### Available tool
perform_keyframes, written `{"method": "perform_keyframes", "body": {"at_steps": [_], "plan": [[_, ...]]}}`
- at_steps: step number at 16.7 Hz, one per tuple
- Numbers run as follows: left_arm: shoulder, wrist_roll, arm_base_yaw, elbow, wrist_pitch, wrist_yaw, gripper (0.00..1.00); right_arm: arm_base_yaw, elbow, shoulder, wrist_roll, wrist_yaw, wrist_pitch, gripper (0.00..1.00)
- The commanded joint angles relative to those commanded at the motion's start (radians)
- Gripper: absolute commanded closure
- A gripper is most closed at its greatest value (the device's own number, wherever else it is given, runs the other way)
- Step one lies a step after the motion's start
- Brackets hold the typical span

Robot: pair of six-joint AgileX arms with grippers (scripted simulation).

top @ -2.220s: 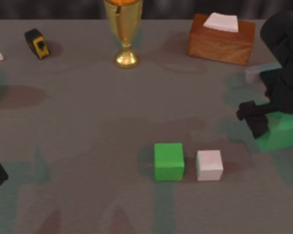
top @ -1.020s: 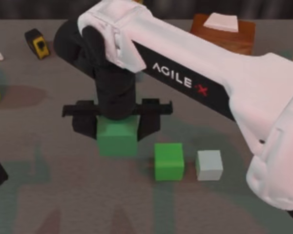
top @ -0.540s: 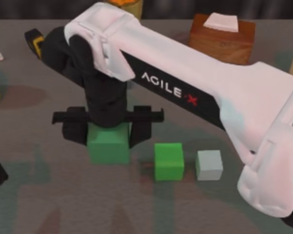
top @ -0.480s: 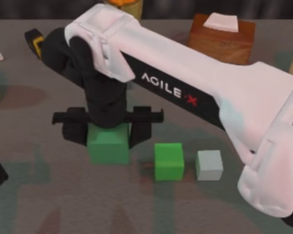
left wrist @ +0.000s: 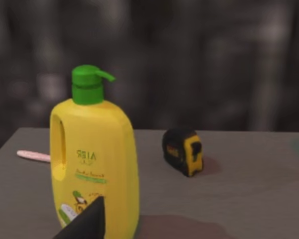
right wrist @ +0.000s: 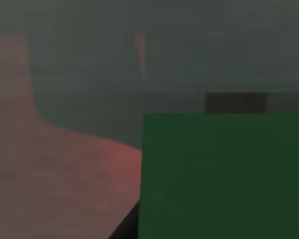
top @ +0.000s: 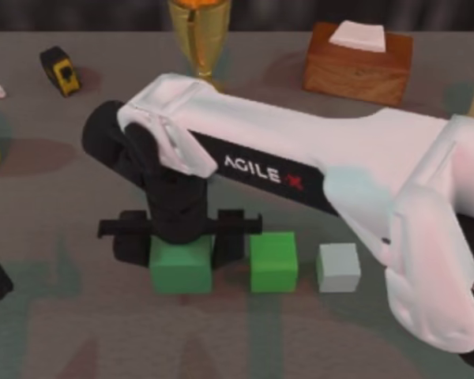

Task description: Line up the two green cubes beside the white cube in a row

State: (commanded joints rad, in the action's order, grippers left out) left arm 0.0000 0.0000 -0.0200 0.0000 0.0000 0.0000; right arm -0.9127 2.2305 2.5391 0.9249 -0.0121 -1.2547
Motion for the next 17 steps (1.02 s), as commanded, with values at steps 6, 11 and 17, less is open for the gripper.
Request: {"method": "perform_keyframes", "body": {"at_steps": [6, 11, 17], "plan": [[0.0, 0.0, 0.0, 0.0, 0.0, 0.0, 0.0, -0.001, -0.018, -0.001, 0.0, 0.0, 0.018, 0.92], [0.0, 0.0, 0.0, 0.0, 0.0, 0.0, 0.0, -0.001, -0.018, -0.001, 0.0, 0.0, 0.018, 0.55], [0.0, 0.0, 0.0, 0.0, 0.0, 0.0, 0.0, -0.001, -0.018, -0.001, 0.0, 0.0, 0.018, 0.1]]}}
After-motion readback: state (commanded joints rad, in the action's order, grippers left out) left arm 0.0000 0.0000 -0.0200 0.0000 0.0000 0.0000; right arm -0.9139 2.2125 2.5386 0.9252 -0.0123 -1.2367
